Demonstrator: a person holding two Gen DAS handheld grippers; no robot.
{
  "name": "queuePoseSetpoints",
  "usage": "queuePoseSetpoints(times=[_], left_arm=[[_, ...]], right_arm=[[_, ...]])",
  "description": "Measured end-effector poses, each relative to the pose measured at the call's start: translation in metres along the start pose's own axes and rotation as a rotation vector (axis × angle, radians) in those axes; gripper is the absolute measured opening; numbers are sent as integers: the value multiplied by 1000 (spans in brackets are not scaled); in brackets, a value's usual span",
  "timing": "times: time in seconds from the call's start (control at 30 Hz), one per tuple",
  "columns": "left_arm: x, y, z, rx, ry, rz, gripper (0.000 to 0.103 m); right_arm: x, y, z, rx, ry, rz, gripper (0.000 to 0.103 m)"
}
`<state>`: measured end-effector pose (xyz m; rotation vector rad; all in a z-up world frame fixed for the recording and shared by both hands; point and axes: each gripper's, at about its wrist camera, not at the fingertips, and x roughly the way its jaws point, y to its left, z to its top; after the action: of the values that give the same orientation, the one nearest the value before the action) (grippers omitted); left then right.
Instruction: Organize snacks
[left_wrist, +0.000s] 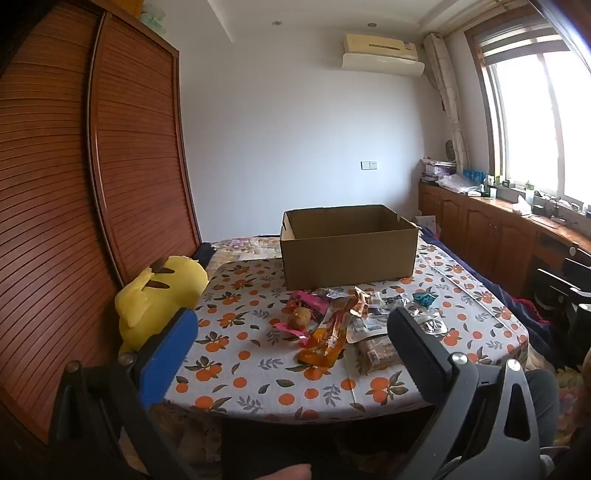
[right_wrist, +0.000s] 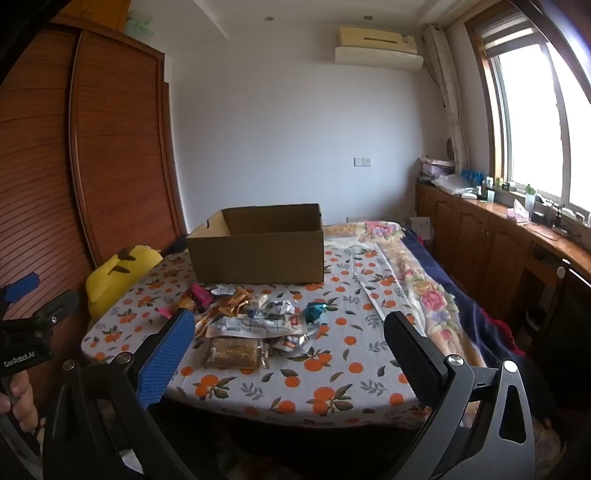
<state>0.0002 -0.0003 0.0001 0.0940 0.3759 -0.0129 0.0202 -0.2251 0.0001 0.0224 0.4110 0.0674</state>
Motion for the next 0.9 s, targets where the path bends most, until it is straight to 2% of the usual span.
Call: queuePoseSetpoints(times=[0.9], left_arm=[[0, 0, 0, -3, -14, 1, 103]], right_arm=[[-2, -1, 1, -1, 0, 1, 103]])
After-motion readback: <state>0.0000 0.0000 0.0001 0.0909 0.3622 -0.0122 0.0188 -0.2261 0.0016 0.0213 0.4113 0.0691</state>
